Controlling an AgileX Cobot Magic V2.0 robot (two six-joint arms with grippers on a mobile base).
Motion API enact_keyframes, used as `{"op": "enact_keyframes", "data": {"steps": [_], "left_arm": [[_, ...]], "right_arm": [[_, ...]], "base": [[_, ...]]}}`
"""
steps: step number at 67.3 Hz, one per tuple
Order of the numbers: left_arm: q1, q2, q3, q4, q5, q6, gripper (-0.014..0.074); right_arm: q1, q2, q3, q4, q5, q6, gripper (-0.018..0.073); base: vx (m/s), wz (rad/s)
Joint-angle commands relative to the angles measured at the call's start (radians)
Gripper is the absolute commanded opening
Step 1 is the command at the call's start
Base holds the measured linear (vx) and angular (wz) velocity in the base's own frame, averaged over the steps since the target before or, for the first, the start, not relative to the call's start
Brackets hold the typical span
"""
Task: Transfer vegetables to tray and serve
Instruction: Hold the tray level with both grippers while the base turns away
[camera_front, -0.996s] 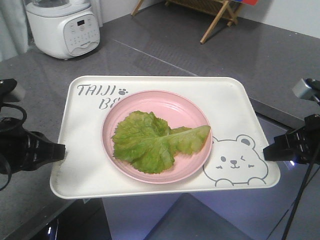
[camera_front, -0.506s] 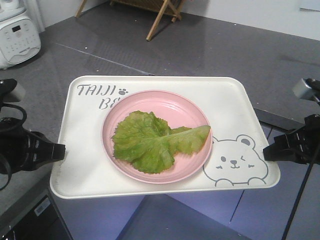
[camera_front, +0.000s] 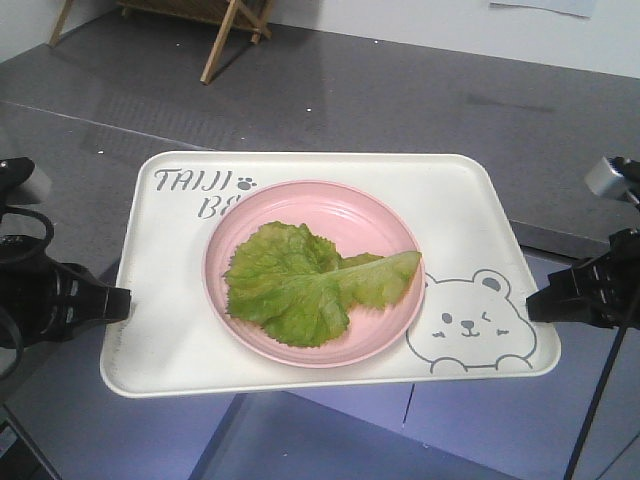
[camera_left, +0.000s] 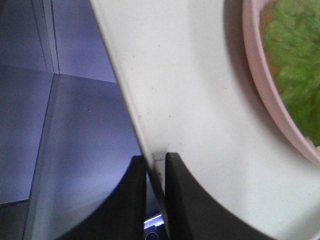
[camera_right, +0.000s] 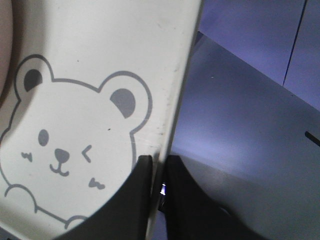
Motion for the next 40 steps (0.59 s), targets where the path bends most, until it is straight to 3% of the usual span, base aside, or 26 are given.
{"op": "enact_keyframes", "data": {"steps": [1, 40], "left_arm": [[-0.011, -0.025, -0.026, -0.022, -0.027, 0.043, -0.0006], [-0.011, -0.025, -0.026, -0.022, -0.027, 0.043, -0.0006]], "right_arm": [[0.004, -0.032, -0.03, 0.061, 0.004, -0.033, -0.0006], [0.004, -0.032, -0.03, 0.061, 0.004, -0.033, -0.0006]], "base": [[-0.01, -0.27], [-0.01, -0.22]]}}
